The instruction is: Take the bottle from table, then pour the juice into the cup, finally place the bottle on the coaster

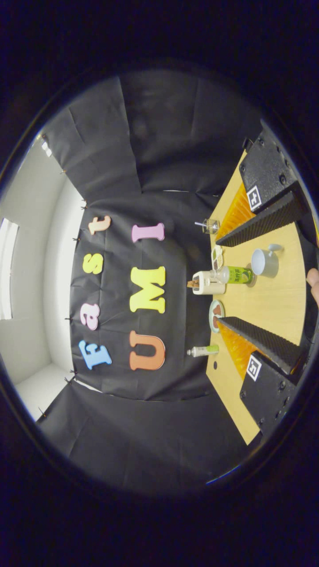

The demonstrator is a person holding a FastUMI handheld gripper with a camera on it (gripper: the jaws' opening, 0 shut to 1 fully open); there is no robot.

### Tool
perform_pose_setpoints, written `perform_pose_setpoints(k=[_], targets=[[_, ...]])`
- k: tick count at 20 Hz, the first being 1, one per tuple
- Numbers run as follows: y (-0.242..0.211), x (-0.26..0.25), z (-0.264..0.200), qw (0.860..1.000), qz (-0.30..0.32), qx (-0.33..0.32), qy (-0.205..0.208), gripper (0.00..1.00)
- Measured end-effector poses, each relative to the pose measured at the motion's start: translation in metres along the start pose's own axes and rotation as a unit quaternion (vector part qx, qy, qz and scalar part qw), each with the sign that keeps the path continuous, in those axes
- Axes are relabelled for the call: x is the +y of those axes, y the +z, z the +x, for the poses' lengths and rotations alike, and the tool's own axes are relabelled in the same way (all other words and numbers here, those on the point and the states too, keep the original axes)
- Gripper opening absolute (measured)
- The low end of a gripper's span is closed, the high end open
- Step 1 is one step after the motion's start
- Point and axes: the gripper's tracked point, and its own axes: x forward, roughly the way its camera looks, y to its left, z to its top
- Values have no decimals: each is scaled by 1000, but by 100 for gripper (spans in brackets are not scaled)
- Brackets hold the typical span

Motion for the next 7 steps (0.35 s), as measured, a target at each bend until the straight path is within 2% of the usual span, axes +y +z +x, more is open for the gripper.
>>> perform_pose_setpoints(k=[7], targets=[[-4, 4, 2, 1000, 10, -3, 11, 100]])
